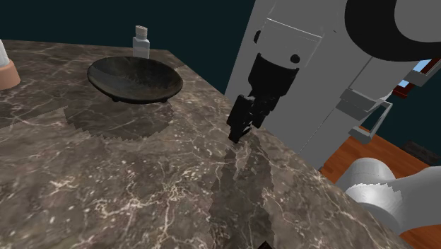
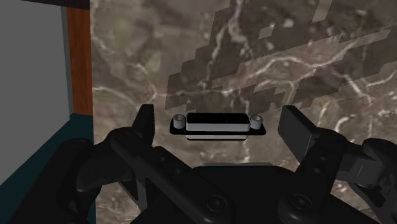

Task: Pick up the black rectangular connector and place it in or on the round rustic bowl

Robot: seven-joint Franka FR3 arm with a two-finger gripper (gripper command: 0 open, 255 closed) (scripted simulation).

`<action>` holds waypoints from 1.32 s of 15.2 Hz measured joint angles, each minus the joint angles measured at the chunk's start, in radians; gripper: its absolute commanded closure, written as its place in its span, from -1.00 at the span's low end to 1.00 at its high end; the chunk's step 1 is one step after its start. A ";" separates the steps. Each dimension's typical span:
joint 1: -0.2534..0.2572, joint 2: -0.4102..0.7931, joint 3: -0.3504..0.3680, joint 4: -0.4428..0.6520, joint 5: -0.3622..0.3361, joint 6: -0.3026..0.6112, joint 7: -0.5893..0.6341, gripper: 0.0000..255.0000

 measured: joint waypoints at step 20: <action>-0.010 0.021 -0.017 0.120 -0.018 -0.099 0.007 1.00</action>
